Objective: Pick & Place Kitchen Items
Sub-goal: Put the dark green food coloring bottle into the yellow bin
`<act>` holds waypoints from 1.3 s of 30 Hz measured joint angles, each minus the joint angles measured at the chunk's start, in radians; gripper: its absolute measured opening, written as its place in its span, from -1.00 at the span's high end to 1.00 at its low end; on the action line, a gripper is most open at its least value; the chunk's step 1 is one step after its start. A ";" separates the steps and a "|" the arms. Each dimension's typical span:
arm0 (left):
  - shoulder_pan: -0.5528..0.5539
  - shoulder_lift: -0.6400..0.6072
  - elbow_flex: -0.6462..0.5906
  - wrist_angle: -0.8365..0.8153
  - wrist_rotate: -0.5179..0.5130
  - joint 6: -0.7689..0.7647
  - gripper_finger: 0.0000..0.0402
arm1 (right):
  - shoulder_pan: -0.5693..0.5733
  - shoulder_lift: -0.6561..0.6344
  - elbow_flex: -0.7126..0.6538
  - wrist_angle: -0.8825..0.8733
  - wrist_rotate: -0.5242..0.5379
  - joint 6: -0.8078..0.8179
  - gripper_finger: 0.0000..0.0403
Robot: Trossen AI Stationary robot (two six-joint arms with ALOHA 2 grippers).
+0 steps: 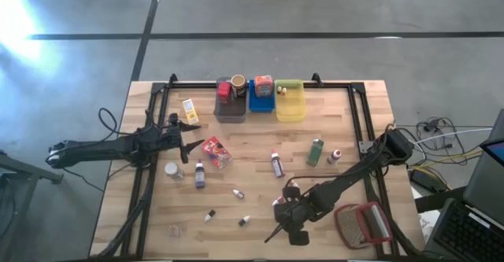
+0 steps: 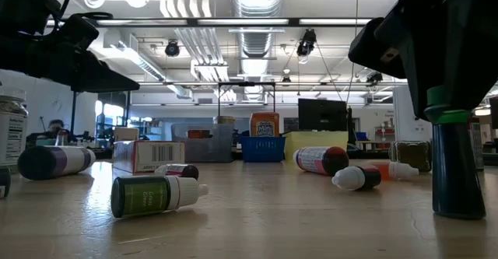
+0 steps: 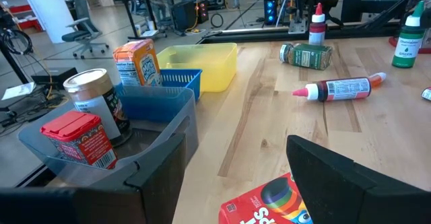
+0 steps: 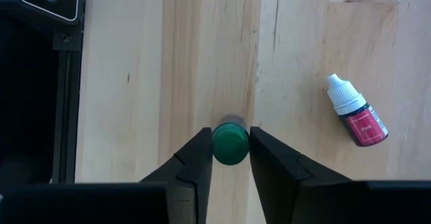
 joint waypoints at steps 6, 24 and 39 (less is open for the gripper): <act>0.000 0.000 0.000 0.000 0.000 0.000 -0.30 | 0.000 -0.001 0.000 0.000 0.000 -0.004 0.64; 0.000 0.001 0.000 0.008 0.000 0.000 -0.30 | -0.047 -0.156 0.000 -0.128 0.034 -0.055 0.65; 0.000 0.004 -0.002 0.023 -0.001 0.000 -0.30 | -0.405 -0.351 0.000 -0.277 0.069 -0.311 0.65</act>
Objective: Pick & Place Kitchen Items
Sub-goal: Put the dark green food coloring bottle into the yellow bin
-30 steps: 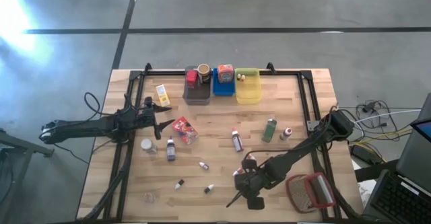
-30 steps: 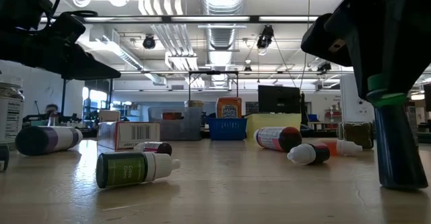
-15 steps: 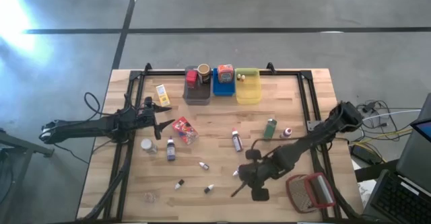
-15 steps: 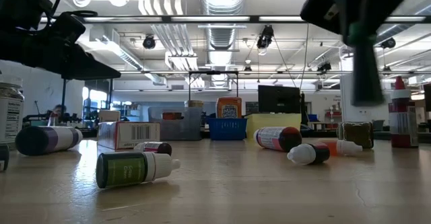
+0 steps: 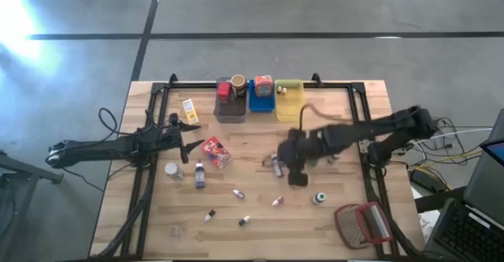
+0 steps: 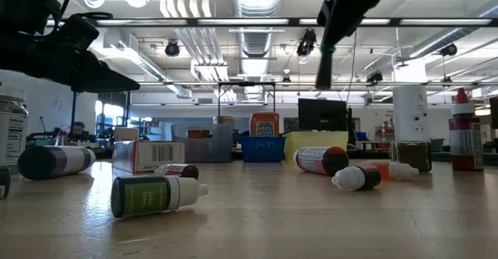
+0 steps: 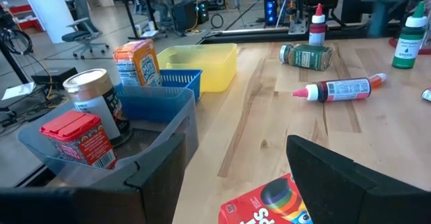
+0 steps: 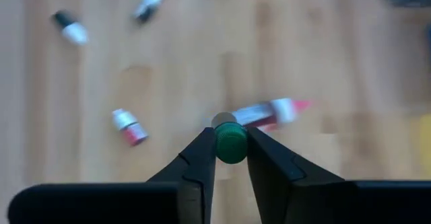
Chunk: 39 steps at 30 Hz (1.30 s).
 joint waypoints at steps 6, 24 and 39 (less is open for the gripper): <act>0.000 0.000 0.000 0.003 0.000 0.000 -0.30 | -0.235 -0.074 0.000 -0.012 -0.010 -0.121 0.61; 0.000 0.000 0.000 0.005 0.000 0.000 -0.30 | -0.800 0.039 0.017 0.033 -0.174 -0.373 0.65; 0.000 0.000 0.000 0.006 0.000 0.000 -0.30 | -0.935 0.309 0.194 0.043 -0.198 -0.436 0.62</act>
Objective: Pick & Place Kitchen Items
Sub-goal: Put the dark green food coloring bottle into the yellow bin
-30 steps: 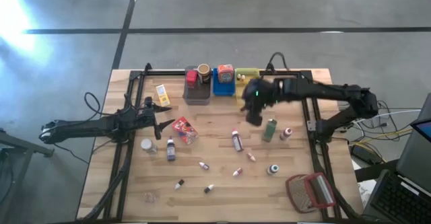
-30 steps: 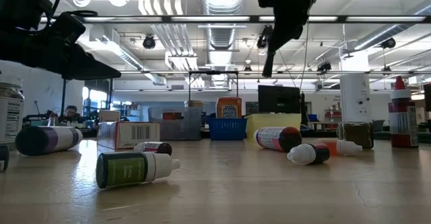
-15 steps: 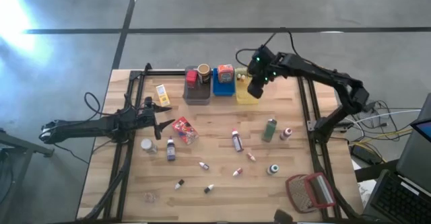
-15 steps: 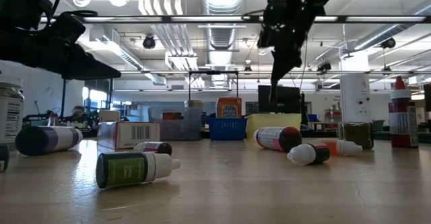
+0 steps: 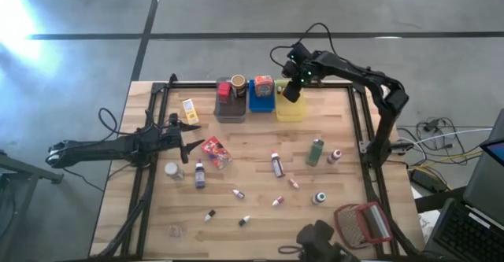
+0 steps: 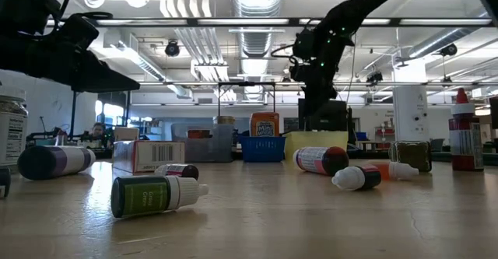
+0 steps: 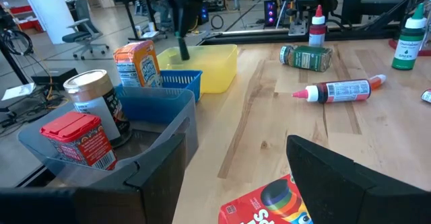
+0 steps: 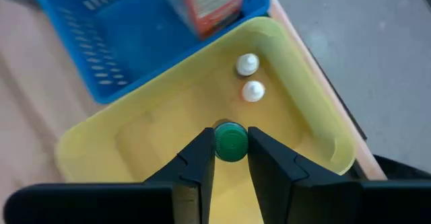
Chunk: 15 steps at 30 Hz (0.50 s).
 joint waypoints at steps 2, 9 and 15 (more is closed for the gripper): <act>0.000 0.000 -0.001 0.001 0.000 0.000 -0.30 | -0.012 0.020 0.010 0.001 0.000 -0.002 0.65; 0.000 0.000 -0.003 0.004 0.000 0.000 -0.30 | -0.046 0.061 0.007 0.034 -0.003 -0.005 0.61; 0.000 0.000 -0.003 0.005 0.000 0.000 -0.30 | -0.054 0.098 0.007 0.083 -0.002 0.000 0.58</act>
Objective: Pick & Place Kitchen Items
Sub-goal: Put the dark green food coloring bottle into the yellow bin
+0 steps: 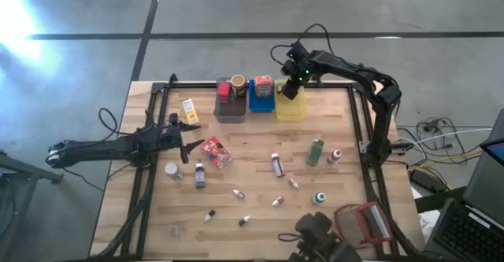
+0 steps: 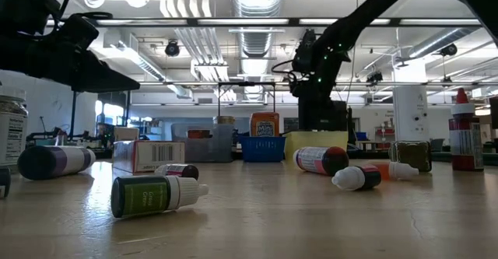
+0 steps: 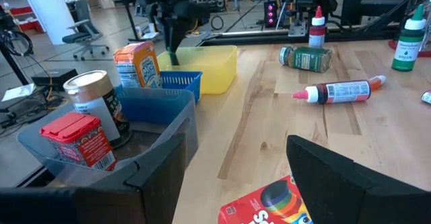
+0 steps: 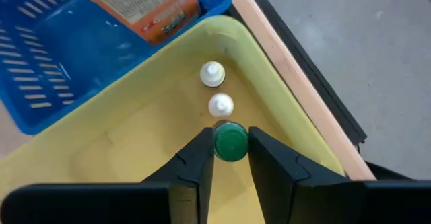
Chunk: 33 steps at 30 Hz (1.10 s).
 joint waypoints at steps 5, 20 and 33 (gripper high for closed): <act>0.000 0.000 0.000 0.000 0.000 0.000 -0.30 | -0.007 0.038 -0.001 0.004 0.004 -0.002 0.67; 0.000 0.000 0.000 0.000 0.000 0.000 -0.30 | -0.016 0.054 -0.003 0.049 0.004 -0.001 0.61; 0.000 0.000 0.000 0.000 0.000 0.000 -0.30 | -0.015 0.052 -0.004 0.014 0.000 0.000 0.44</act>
